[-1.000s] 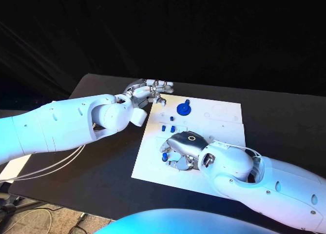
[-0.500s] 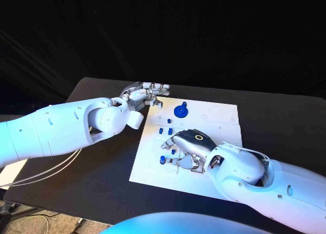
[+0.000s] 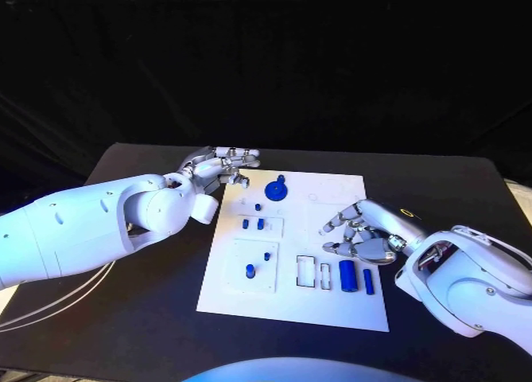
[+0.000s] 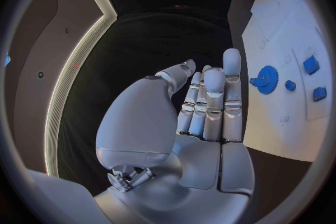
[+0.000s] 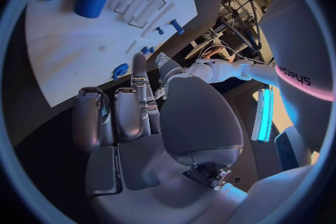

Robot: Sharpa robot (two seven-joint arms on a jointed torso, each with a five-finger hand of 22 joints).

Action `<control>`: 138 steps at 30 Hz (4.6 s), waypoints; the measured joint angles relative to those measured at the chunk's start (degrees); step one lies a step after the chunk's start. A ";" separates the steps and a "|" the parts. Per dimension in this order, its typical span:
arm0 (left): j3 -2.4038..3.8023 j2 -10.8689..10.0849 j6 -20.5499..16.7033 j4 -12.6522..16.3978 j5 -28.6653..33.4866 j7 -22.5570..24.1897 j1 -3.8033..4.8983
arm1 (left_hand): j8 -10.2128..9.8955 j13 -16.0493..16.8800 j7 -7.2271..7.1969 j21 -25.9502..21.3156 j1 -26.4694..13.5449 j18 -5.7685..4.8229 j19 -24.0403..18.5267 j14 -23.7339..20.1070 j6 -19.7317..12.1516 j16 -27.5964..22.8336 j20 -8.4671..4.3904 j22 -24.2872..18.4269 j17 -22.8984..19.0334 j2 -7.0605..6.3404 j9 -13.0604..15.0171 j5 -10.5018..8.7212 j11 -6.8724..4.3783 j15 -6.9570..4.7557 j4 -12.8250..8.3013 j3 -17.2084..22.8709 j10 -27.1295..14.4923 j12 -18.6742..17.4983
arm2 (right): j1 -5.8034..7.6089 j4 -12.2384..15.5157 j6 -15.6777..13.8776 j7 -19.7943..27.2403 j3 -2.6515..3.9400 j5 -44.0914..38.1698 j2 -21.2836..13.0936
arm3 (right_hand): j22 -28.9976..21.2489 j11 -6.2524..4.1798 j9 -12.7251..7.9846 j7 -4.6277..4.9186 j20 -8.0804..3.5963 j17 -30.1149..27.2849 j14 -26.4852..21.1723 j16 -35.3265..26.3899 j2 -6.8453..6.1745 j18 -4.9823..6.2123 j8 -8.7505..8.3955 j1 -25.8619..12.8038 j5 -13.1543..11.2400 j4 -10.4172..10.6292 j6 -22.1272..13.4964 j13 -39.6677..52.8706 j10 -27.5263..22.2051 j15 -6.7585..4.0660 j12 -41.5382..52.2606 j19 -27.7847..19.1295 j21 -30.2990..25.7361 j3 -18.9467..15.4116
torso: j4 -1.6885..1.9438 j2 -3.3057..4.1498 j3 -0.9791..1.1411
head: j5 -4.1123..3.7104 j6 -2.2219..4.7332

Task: Assemble the parts on the task board

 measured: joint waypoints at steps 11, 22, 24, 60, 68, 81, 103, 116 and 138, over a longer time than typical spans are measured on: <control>-0.20 -0.07 0.02 0.38 0.00 -0.09 0.00 | 0.00 0.00 0.00 0.00 0.00 0.00 0.00 0.00 0.00 0.00 0.00 0.00 -0.19 0.00 0.00 0.00 0.00 0.00 0.00 0.00 0.00 0.00 | -2.18 3.38 0.30 -11.75 -1.06 2.56 -6.23 | 0.11 -0.16 0.91 -0.62 -0.47 10.70 0.03 8.97 2.25 -1.20 2.03 -1.12 5.41 7.75 -0.02 49.86 0.58 -0.37 42.39 2.76 5.81 -9.83 | -1.65 -0.34 -0.06 | -3.28 0.80; -0.26 -0.01 0.11 0.38 0.00 -0.15 0.00 | 0.00 0.00 0.00 0.00 0.00 0.00 0.00 0.00 0.00 0.00 0.00 -0.05 -0.21 0.00 0.00 0.00 0.00 0.00 -0.16 -0.16 0.00 0.00 | -3.54 3.53 2.36 -18.08 -1.23 -1.36 -4.75 | 0.10 -0.51 1.87 -0.78 -0.48 10.69 0.03 9.42 3.48 -2.05 3.36 -3.57 5.08 7.98 0.14 54.79 1.30 -0.37 45.92 2.75 6.05 -13.50 | -1.91 -0.40 -0.06 | -4.03 0.86; -0.26 -0.02 0.12 0.37 0.00 -0.15 0.00 | 0.00 0.00 0.00 0.00 0.00 0.01 0.00 0.00 0.00 0.00 0.00 -0.05 -0.21 0.00 0.00 0.00 0.00 0.00 -0.16 -0.16 0.00 0.00 | -3.85 3.35 2.74 -18.52 -1.24 -1.90 -4.23 | 0.10 -0.51 1.97 -0.78 -0.48 10.69 0.03 9.42 3.46 -2.06 3.55 -3.55 5.08 8.06 0.14 54.97 1.30 -0.37 45.96 2.75 6.27 -13.88 | -1.87 -0.38 -0.07 | -3.96 0.82; -0.28 -0.08 0.96 0.39 0.00 -0.70 -0.08 | 0.21 0.00 0.00 0.01 0.00 0.00 0.00 -0.20 0.00 0.00 0.00 -0.04 -0.32 0.00 0.00 0.00 0.00 -0.20 -0.16 -0.16 0.00 0.21 | -6.58 -1.57 5.36 -21.96 -0.78 -7.83 2.68 | 0.08 -0.72 3.94 -1.74 -0.48 10.67 0.03 9.63 5.92 -2.06 5.59 -1.08 7.82 7.82 1.13 57.59 1.51 -0.36 46.19 2.74 6.27 -15.22 | -1.29 -0.31 -0.25 | -3.76 0.70; -0.28 -0.14 1.15 0.41 -0.01 -0.81 -0.08 | 0.22 0.00 0.00 0.01 0.00 0.00 0.00 -0.20 0.00 0.00 0.00 -0.03 -0.32 0.00 0.00 0.00 0.00 -0.20 -0.16 -0.16 0.00 0.21 | -7.11 -0.54 2.54 -22.29 -0.93 -7.27 1.66 | 0.07 -1.04 4.46 -2.06 -0.48 10.67 0.04 9.63 7.09 -2.05 6.07 0.10 9.79 7.81 1.84 58.61 1.81 -0.78 46.57 2.74 6.49 -15.24 | -1.16 -0.33 -0.21 | -3.81 0.75; -0.28 -0.11 1.35 0.39 -0.01 -0.89 -0.11 | 0.21 0.00 0.01 0.01 0.00 0.00 0.00 -0.20 -0.42 0.00 0.00 -0.11 -0.32 0.00 0.00 0.00 0.01 -0.20 0.02 -0.33 -0.42 0.21 | -6.16 2.52 -4.19 -22.08 -0.11 -2.99 1.02 | 0.07 -1.14 4.94 -2.07 -0.69 10.66 0.04 9.63 6.76 -2.05 6.24 0.43 14.74 7.74 1.86 58.53 1.91 -0.77 46.12 2.94 6.49 -15.31 | -0.96 -0.26 -0.25 | -4.16 0.96; -0.28 -0.04 1.59 0.40 -0.01 -1.02 -0.14 | 0.21 0.00 0.01 -0.20 0.00 0.01 0.00 -0.20 -0.42 0.00 0.00 -0.10 -0.39 0.00 0.00 0.00 0.01 -0.20 0.02 -0.33 -0.42 0.21 | -6.18 0.43 2.03 -22.47 -0.24 3.37 7.11 | 0.10 -1.23 7.32 -1.84 -0.68 10.69 0.05 9.30 9.57 -2.05 7.13 -2.43 14.73 8.13 2.24 59.48 2.00 -1.18 44.77 2.93 6.48 -18.23 | -0.79 -0.23 -0.34 | -3.70 0.55; -0.28 -0.01 1.62 0.43 -0.01 -1.05 -0.14 | 0.21 0.00 0.00 -0.20 0.00 0.00 0.00 -0.20 -0.42 0.00 0.00 -0.10 -0.39 0.00 0.00 0.00 0.01 -0.20 0.02 -0.33 -0.42 0.21 | -6.16 -0.19 3.66 -22.83 -0.26 2.91 8.06 | 0.09 -2.07 8.76 -2.69 -1.11 10.68 -0.17 8.24 10.10 -2.05 7.31 -9.03 -1.64 7.83 2.83 56.89 2.15 -1.40 42.19 2.93 5.27 -22.82 | -0.76 -0.24 -0.31 | -3.49 0.73; -0.28 0.05 1.72 0.43 -0.01 -1.16 -0.14 | 0.21 0.00 0.00 -0.20 0.23 0.01 0.00 -0.20 -0.42 0.00 0.00 -0.15 -0.06 0.23 0.00 0.00 0.01 -0.20 -0.15 -0.49 -0.42 0.52 | -6.12 -0.38 3.84 -21.76 -0.28 1.80 8.07 | 0.08 -2.06 11.84 -3.13 -1.10 10.67 0.04 7.18 10.01 -2.05 8.54 0.67 -9.34 2.21 2.90 56.70 0.97 -1.60 39.04 2.92 4.22 -15.86 | -0.69 -0.20 -0.27 | -3.15 0.36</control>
